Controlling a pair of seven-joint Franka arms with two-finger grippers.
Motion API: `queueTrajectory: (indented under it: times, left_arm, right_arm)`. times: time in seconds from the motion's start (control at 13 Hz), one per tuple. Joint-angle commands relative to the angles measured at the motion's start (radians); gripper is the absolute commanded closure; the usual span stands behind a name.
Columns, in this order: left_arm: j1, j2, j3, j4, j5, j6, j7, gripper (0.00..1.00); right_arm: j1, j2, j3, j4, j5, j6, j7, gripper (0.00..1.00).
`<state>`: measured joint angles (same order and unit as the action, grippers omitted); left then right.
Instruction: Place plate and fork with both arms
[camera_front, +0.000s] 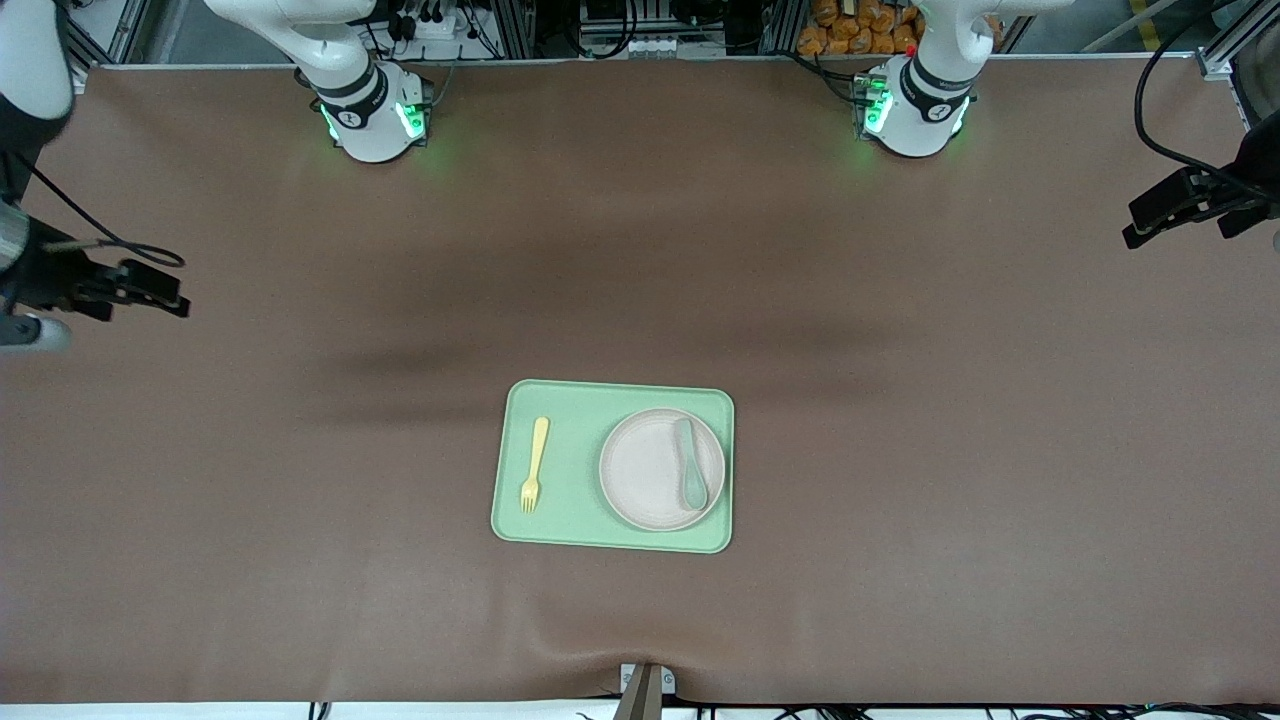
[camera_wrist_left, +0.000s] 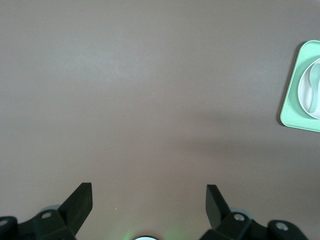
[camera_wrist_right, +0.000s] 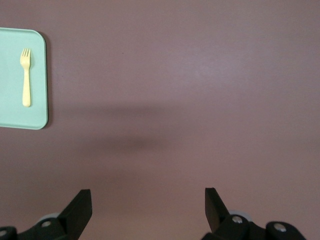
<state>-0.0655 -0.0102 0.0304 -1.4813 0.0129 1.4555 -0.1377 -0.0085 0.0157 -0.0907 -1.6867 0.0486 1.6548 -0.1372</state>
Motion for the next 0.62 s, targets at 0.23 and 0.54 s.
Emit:
queueTrajectory:
  times: [0.23, 0.54]
  left_arm:
    - [-0.003, 0.003, -0.001, 0.002, 0.009, 0.009, 0.007, 0.00]
    - [-0.007, 0.004, -0.015, 0.004, 0.010, 0.013, 0.009, 0.00]
  right_arm:
    - [-0.013, -0.095, 0.026, 0.023, -0.027, -0.099, -0.016, 0.00]
    - [-0.013, -0.094, 0.023, 0.076, -0.030, -0.170, -0.007, 0.00]
